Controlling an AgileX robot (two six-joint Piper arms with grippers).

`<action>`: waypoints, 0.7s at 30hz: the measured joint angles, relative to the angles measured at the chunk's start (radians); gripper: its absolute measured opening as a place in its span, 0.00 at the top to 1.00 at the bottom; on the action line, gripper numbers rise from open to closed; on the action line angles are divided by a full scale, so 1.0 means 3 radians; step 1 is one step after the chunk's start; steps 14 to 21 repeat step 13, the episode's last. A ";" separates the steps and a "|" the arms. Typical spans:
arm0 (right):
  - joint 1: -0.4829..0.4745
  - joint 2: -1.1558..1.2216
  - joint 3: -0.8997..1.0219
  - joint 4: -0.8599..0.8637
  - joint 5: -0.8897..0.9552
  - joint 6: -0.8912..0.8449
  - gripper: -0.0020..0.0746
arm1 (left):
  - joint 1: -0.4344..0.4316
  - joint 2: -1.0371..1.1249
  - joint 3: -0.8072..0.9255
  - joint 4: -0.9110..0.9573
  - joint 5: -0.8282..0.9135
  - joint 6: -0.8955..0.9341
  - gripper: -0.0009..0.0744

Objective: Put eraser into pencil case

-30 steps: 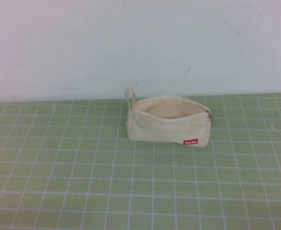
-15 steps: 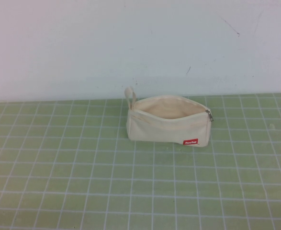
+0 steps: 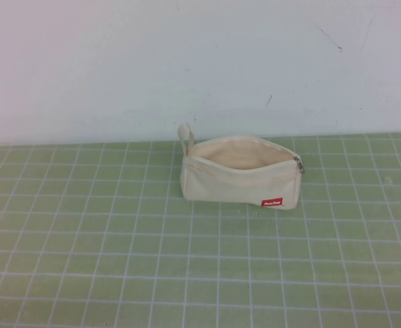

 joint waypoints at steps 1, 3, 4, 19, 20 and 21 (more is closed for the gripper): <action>0.0000 0.0000 0.0000 0.0000 0.0000 0.0000 0.97 | 0.0000 0.0000 0.0000 0.0000 0.0000 0.0000 0.99; 0.0000 0.0000 0.0000 0.0000 0.0000 0.0000 0.97 | 0.0000 0.0000 0.0000 0.0000 0.0000 0.0000 0.99; 0.0000 0.0000 0.0000 0.0000 0.0000 0.0000 0.97 | 0.0000 0.0000 0.0000 0.0000 0.0000 0.0000 0.99; 0.0000 0.0000 0.0000 0.0000 0.0000 0.0000 0.97 | 0.0000 0.0000 0.0000 0.0000 0.0000 -0.0048 0.99; 0.0000 0.0000 0.0000 0.0000 0.0000 0.0000 0.97 | 0.0000 0.0000 0.0000 0.0000 0.0000 -0.0048 0.99; 0.0000 0.0000 0.0000 0.0000 0.0000 0.0000 0.97 | 0.0000 0.0000 0.0000 0.0000 0.0000 -0.0048 0.99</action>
